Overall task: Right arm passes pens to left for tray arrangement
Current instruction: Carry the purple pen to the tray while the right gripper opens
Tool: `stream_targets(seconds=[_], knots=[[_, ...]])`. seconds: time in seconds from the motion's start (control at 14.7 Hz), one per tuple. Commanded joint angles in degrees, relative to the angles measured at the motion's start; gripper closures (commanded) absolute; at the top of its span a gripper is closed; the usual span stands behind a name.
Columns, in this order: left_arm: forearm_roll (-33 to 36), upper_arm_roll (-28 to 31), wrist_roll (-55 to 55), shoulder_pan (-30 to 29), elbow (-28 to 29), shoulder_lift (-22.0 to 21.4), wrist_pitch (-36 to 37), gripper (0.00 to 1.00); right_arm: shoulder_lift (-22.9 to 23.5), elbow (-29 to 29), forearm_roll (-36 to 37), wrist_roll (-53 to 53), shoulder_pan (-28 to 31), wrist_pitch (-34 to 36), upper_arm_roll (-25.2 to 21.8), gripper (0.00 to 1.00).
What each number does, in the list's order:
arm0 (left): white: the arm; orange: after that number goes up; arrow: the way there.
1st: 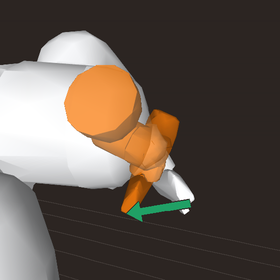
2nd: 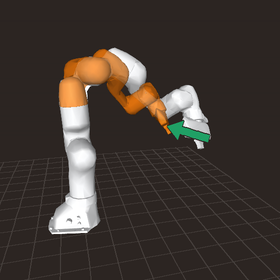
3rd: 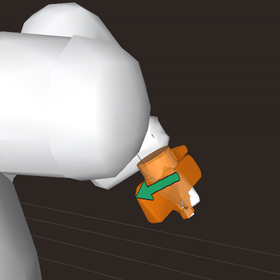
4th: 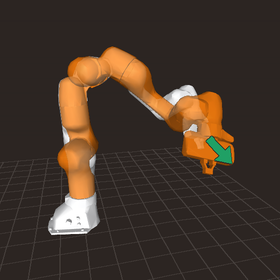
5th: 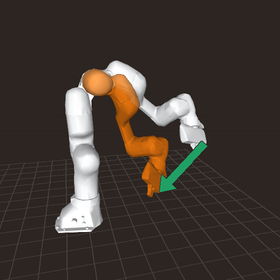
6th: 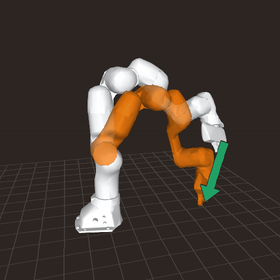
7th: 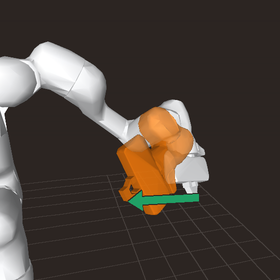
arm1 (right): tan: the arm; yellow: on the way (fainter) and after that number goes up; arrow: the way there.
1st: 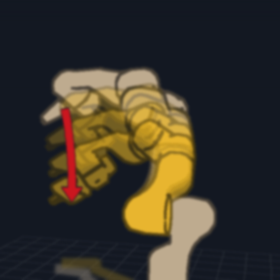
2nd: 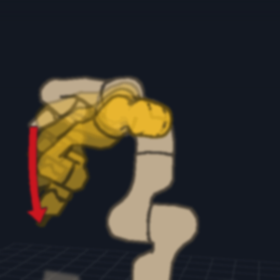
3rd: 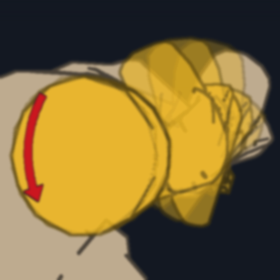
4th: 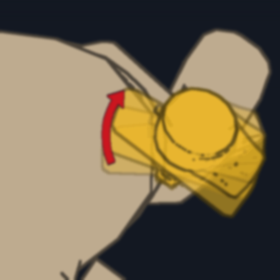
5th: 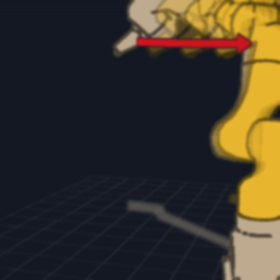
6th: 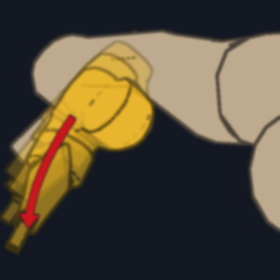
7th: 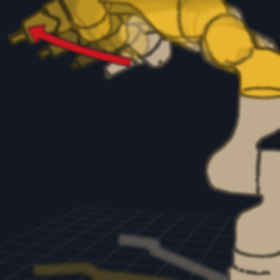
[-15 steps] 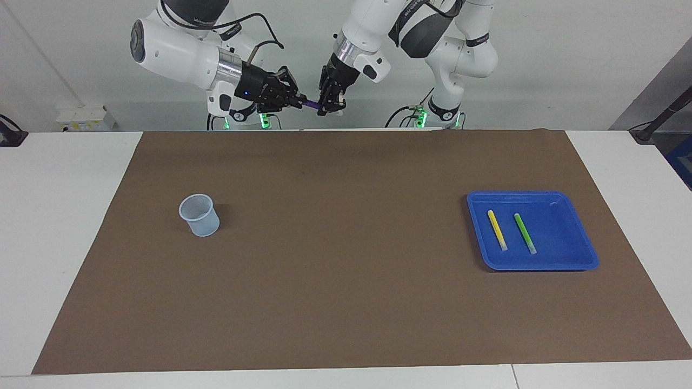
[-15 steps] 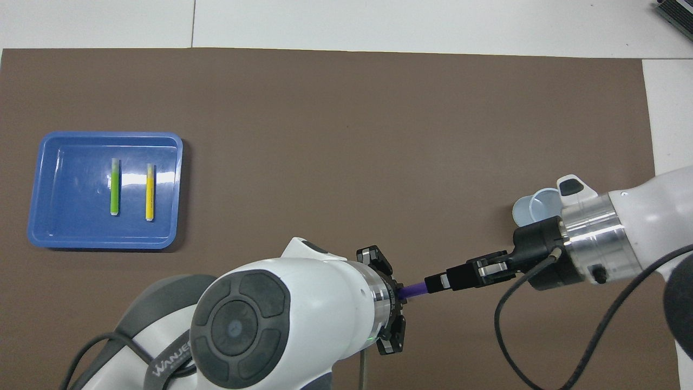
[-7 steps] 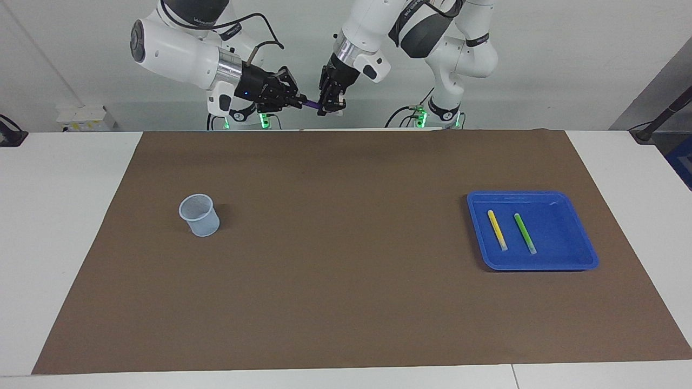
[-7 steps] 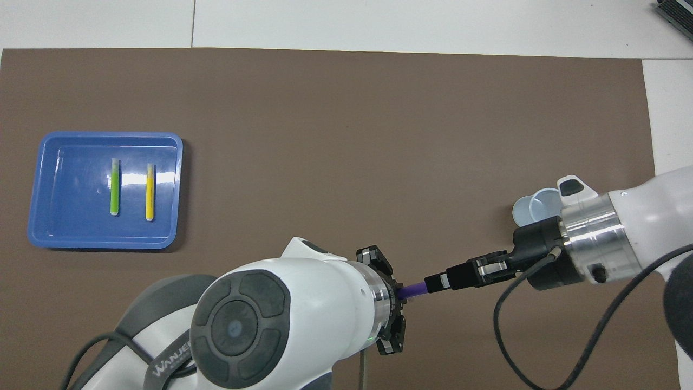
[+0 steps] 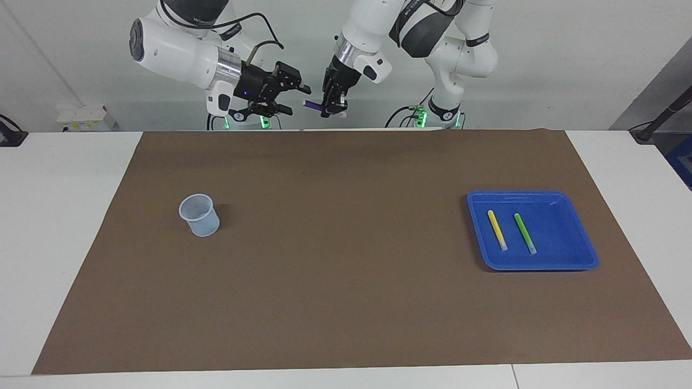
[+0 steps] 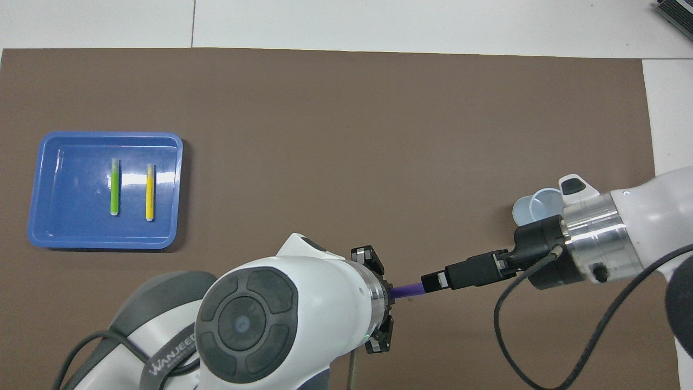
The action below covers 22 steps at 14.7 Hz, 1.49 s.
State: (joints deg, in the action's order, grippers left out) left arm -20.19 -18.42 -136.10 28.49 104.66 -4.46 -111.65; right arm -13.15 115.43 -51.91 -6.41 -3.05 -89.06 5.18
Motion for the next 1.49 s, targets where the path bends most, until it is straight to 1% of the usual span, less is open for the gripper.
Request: stream_targets(seconds=[0.0, 0.14, 0.34, 0.75, 1.02, 1.22, 1.43], knots=[[0.9, 0.4, 8.3, -5.6, 0.0, -1.0, 5.3, 1.0, -0.5, -0.2, 1.5, 0.6, 0.8, -0.9, 0.2, 0.0], [0.8, 0.4, 13.6, -10.7, -0.1, -1.1, 7.8, 1.0, 0.0, -2.3, 5.7, 0.7, 0.9, -0.9, 0.1, 0.0], [0.8, 0.5, 26.9, -16.8, 1.1, -1.5, 9.8, 1.0, 0.5, -3.8, 10.5, 0.5, 1.6, -0.9, -0.1, 0.0], [0.9, 0.7, 51.0, -32.9, 1.4, -2.0, 15.3, 1.0, 0.5, -7.8, 20.3, 0.2, 4.7, -0.9, -0.1, 0.0], [0.9, 0.7, 68.0, -42.5, 3.2, -3.0, 16.6, 1.0, 0.5, -9.7, 26.0, 0.3, 5.4, -0.9, -0.1, 0.0], [2.4, 0.8, 79.1, -47.8, 4.9, -3.7, 15.9, 1.0, 0.4, -10.0, 31.1, 0.3, 5.5, -2.3, -0.2, 0.0], [4.3, 0.8, 92.1, -52.6, 5.4, -3.0, 14.8, 1.0, 0.5, -10.6, 35.5, 0.5, 5.5, -2.5, -0.3, 0.0]])
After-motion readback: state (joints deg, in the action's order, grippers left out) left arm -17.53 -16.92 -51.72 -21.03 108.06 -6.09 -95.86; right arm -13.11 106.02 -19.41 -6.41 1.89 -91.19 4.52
